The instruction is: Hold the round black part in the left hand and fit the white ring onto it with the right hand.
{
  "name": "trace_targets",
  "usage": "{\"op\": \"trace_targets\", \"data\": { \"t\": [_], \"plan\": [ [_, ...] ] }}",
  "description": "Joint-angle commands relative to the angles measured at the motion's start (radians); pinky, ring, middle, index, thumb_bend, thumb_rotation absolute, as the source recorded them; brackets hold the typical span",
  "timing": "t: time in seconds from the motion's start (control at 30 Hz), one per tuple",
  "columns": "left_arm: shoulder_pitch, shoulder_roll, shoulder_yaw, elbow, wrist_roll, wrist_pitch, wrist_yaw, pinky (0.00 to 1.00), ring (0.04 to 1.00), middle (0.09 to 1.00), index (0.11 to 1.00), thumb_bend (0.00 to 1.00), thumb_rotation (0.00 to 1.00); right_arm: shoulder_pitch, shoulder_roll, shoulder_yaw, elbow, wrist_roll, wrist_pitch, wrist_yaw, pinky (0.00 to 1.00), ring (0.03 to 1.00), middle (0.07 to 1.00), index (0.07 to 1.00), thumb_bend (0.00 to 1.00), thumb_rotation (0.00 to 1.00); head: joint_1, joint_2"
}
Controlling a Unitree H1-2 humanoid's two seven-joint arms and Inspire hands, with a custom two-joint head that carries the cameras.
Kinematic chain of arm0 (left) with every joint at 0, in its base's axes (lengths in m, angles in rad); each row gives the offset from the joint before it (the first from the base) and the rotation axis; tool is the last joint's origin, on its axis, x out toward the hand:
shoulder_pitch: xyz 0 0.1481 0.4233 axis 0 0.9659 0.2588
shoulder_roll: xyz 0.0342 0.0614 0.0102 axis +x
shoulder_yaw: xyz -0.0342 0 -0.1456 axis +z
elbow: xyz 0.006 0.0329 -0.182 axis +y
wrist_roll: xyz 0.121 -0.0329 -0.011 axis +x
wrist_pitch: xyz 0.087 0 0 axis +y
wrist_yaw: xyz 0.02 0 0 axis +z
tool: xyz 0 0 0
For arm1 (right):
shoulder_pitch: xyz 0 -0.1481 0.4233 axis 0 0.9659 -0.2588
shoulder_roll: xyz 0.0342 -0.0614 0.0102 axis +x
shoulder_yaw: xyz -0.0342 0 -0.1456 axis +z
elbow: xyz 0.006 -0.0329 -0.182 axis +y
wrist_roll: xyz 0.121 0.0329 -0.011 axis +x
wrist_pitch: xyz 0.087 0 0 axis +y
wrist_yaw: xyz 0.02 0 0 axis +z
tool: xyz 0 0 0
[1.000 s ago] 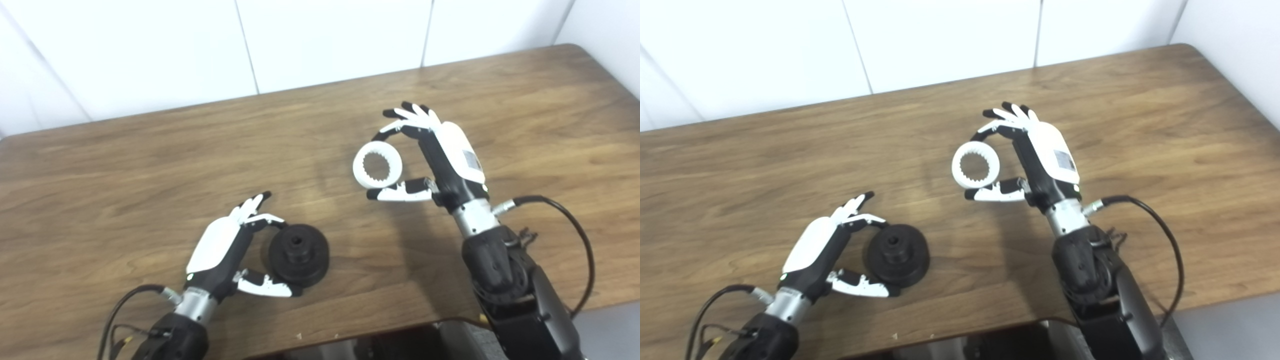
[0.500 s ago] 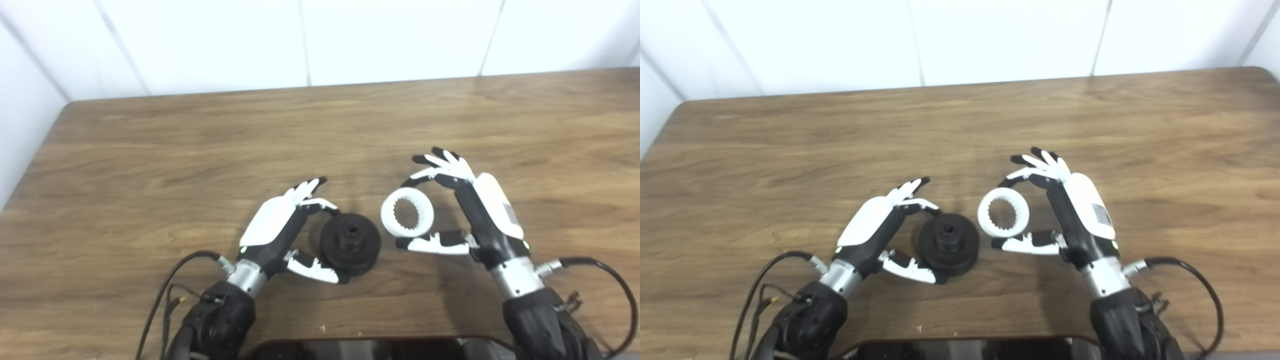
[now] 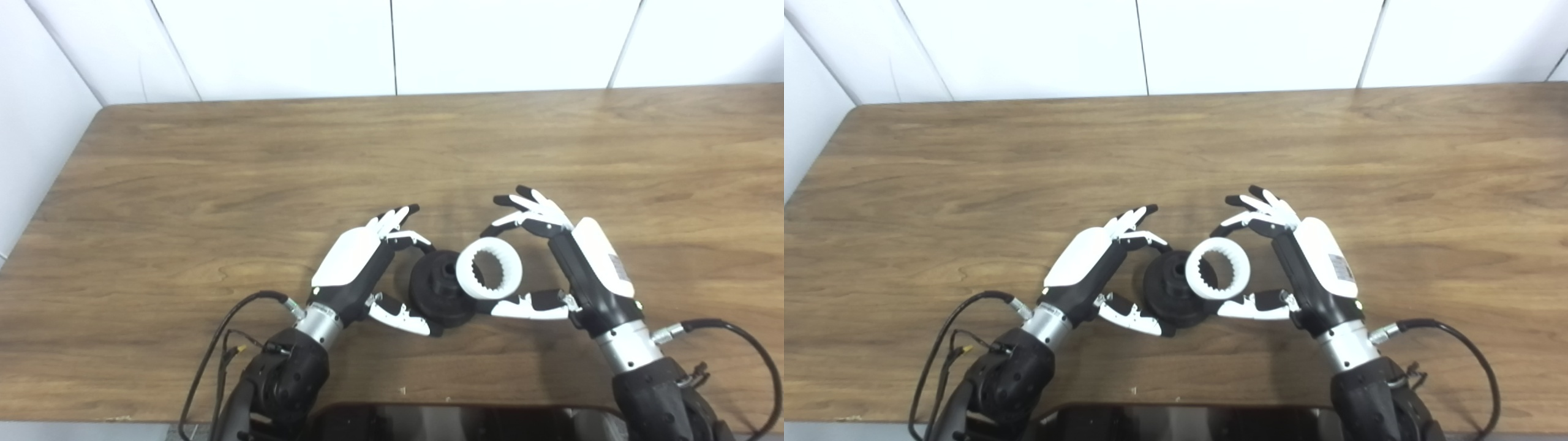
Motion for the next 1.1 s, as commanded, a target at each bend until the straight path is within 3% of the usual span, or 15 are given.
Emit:
{"op": "trace_targets", "data": {
  "t": [0.0,0.4,1.07],
  "plan": [
    [-0.024,-0.005,0.001,-0.011,0.0,-0.006,0.025,1.0,1.0,1.0,0.612,0.98,0.27,-0.028,0.019,0.007,-0.009,-0.007,-0.056,-0.018,0.94,0.931,0.84,0.481,0.52,0.14,0.0,0.001],
    [-0.019,-0.002,-0.001,-0.016,0.0,-0.006,0.022,1.0,1.0,1.0,0.61,0.98,0.28,-0.06,0.062,0.029,0.0,-0.03,-0.046,-0.008,0.98,0.941,0.835,0.481,0.52,0.14,-0.007,0.008],
    [-0.019,-0.003,-0.004,-0.021,0.001,-0.008,0.023,1.0,1.0,1.0,0.608,0.97,0.28,-0.102,0.078,0.057,0.069,-0.061,-0.018,0.009,0.99,0.93,0.831,0.481,0.52,0.14,-0.004,0.021]
  ]
}}
